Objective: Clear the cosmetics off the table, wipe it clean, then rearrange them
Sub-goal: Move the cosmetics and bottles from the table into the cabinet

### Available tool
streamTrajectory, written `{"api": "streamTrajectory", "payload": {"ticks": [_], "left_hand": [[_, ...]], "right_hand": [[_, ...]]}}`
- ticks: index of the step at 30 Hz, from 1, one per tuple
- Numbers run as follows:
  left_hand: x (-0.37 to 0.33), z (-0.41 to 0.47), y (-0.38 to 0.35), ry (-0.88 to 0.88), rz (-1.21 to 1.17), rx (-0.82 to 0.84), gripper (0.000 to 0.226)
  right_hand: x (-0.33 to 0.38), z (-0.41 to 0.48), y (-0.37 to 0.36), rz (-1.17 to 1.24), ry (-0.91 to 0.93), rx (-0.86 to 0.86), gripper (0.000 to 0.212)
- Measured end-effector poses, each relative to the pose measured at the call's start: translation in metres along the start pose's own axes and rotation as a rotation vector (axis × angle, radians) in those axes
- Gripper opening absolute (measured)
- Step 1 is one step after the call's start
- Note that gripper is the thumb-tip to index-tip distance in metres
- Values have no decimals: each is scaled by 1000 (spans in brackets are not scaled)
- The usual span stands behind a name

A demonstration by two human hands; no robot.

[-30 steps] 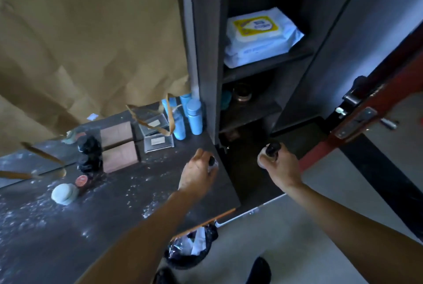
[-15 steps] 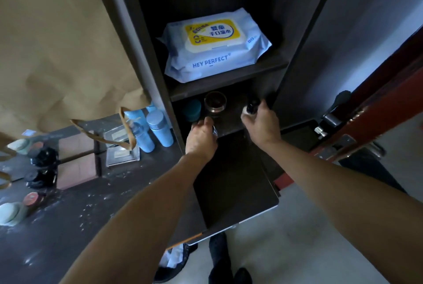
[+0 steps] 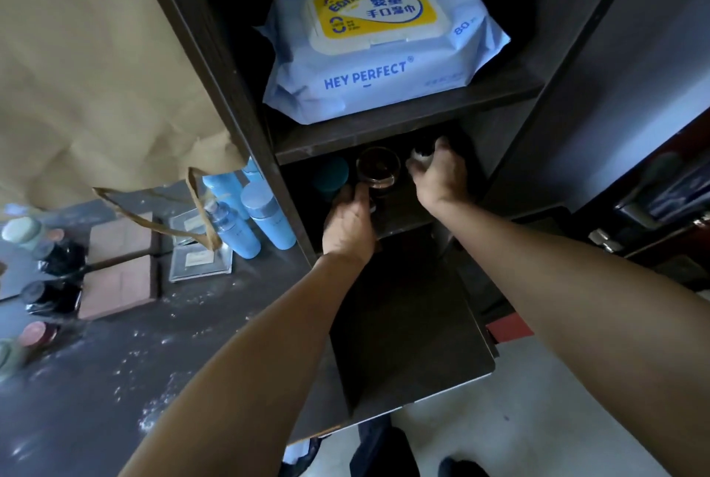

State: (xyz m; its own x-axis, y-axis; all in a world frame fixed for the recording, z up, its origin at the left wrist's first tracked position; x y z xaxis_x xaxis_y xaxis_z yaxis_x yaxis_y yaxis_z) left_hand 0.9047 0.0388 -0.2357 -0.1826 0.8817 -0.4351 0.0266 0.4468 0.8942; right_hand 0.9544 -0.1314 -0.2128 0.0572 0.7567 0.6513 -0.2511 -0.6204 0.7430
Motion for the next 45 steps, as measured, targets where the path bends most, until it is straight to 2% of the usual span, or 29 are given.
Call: {"api": "streamTrajectory", "payload": {"ticks": [3,8,12,18,26,34,38,45], "left_hand": [[-1,-3,1,20,14,-26,57],[-4,-28,13,13,7,-39,68],[3,-66,34,34,7,-70,49],[46,-142,68,162,84,-113,23],[155,-226,136,427,75,-183,23],[288,-271,187,631,59,-193,22],[357,-264,201,661,68,-151,26],[482,-222,227,657,36,-53,33]], "right_hand": [[-2,6,-3,46,9,-1,32],[-7,-11,5,57,24,44,40],[-8,-43,17,59,59,102,43],[30,-108,27,-42,252,267,35],[127,-193,-15,-27,526,475,29],[236,-251,-85,1,743,592,25],[279,-267,-140,-67,767,639,26],[347,-292,-251,-105,692,695,27]]}}
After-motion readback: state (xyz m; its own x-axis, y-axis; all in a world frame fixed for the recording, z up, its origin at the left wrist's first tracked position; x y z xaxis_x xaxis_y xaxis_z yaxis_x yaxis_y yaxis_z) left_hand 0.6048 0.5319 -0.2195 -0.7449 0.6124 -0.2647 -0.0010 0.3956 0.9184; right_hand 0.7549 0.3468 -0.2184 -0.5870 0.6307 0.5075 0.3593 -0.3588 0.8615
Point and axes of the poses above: each hand's wrist, its own z-axis towards the middle knuckle, its own y-axis out of the back of the hand, x = y × z, the point moved 10 cm from there along z, towards the middle knuckle, and after that the axes turned 13 degrees about y, right-handed, at the moved point
